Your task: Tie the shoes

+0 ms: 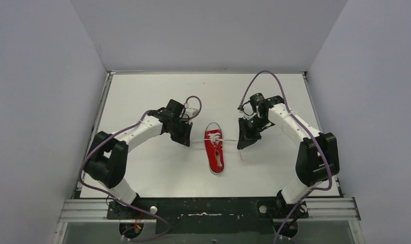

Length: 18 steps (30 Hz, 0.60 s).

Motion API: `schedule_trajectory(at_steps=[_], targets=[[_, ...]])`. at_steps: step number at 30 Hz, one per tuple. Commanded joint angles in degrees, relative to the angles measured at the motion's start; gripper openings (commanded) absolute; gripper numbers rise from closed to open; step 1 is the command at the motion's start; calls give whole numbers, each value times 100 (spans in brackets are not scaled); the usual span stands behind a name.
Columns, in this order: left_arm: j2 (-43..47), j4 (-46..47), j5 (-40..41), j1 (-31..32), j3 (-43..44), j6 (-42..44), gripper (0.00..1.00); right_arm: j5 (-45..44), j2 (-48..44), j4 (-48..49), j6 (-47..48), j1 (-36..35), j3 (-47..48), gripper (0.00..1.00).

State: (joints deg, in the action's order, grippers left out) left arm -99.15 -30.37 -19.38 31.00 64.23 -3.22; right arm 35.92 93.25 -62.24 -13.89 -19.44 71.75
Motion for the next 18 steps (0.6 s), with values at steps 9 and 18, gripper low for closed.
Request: schedule_trajectory(at_steps=[9, 18], targets=[[1315, -1928, 649, -1268, -574, -2484, 0, -1772, 927, -167, -335, 529, 565, 0], [451, -1707, 554, -1450, -692, -2602, 0, -3376, 930, 529, -986, 1228, 12, 0]])
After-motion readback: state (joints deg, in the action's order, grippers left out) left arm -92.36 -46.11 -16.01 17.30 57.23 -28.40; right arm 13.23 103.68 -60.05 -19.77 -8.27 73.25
